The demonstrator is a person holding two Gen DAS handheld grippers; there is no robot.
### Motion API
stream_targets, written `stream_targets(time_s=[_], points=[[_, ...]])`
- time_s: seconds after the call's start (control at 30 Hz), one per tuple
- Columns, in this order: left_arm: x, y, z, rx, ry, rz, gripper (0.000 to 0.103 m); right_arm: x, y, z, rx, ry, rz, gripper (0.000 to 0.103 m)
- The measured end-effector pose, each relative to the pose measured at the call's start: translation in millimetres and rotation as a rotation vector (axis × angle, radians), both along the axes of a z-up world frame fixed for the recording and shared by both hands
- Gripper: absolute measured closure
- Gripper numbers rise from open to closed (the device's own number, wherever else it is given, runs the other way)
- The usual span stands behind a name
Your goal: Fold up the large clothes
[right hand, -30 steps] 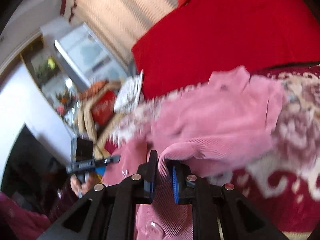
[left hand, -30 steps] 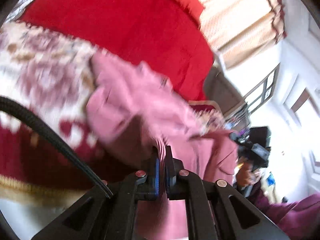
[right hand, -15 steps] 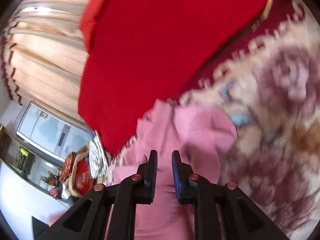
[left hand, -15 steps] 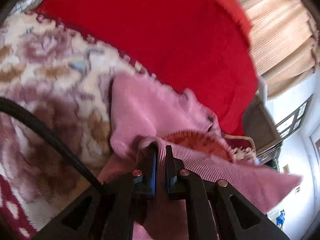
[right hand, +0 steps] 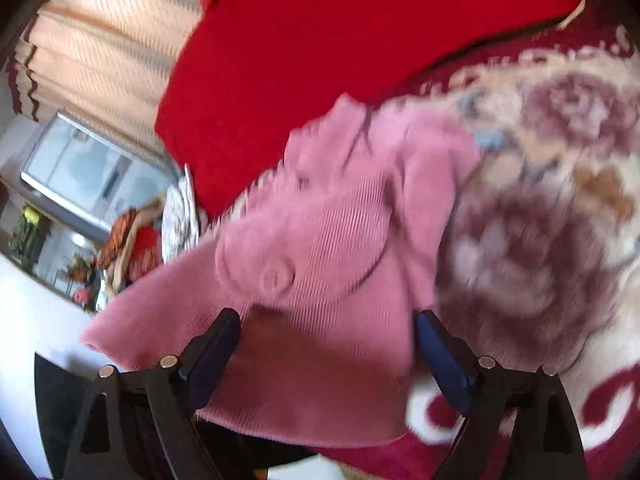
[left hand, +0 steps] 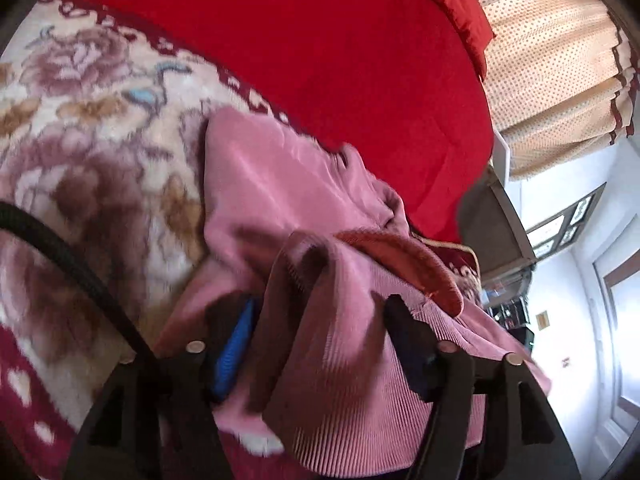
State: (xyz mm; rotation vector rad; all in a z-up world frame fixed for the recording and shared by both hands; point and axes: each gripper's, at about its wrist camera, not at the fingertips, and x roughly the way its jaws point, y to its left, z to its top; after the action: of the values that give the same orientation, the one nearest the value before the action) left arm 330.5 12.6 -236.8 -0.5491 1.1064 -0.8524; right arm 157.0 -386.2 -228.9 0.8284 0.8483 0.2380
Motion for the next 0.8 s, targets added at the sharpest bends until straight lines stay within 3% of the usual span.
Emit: stream_targets(time_s=[0.07, 0.1, 0.13, 0.17, 0.23, 0.27, 0.3, 0.37, 0.57, 0.67, 0.8], points=[[-7, 3, 1, 0.003, -0.002, -0.022, 0.035, -7, 17, 0, -0.028, 0.017, 0.047, 0.037], [-11, 4, 2, 0.006, -0.011, -0.034, 0.035, -11, 22, 1, -0.039, 0.02, 0.064, 0.075], [-15, 3, 2, 0.011, -0.022, -0.043, 0.035, -13, 29, 2, -0.055, 0.035, 0.083, 0.091], [-19, 2, 2, 0.023, -0.033, -0.055, 0.036, -16, 36, 4, -0.067, 0.057, 0.095, 0.091], [-25, -2, 0, 0.058, -0.044, -0.083, 0.052, -20, 47, 10, -0.079, 0.063, 0.115, 0.093], [-28, -4, -1, 0.069, -0.048, -0.092, 0.068, -22, 51, 16, -0.064, 0.043, 0.131, 0.093], [-30, -4, 0, 0.075, -0.054, -0.096, 0.077, -24, 55, 22, -0.048, 0.016, 0.144, 0.093], [-31, -1, 3, 0.048, -0.062, -0.098, 0.083, -25, 60, 40, -0.024, -0.06, 0.16, 0.093], [-23, 25, 21, -0.151, -0.075, -0.048, 0.086, -15, 57, 85, -0.04, -0.249, 0.119, 0.094], [-10, 33, 26, -0.249, -0.065, 0.0, 0.087, 0, 38, 88, -0.005, -0.267, 0.049, 0.094], [27, 32, 28, -0.321, -0.006, 0.104, 0.088, 28, -5, 87, 0.074, -0.289, -0.103, 0.094]])
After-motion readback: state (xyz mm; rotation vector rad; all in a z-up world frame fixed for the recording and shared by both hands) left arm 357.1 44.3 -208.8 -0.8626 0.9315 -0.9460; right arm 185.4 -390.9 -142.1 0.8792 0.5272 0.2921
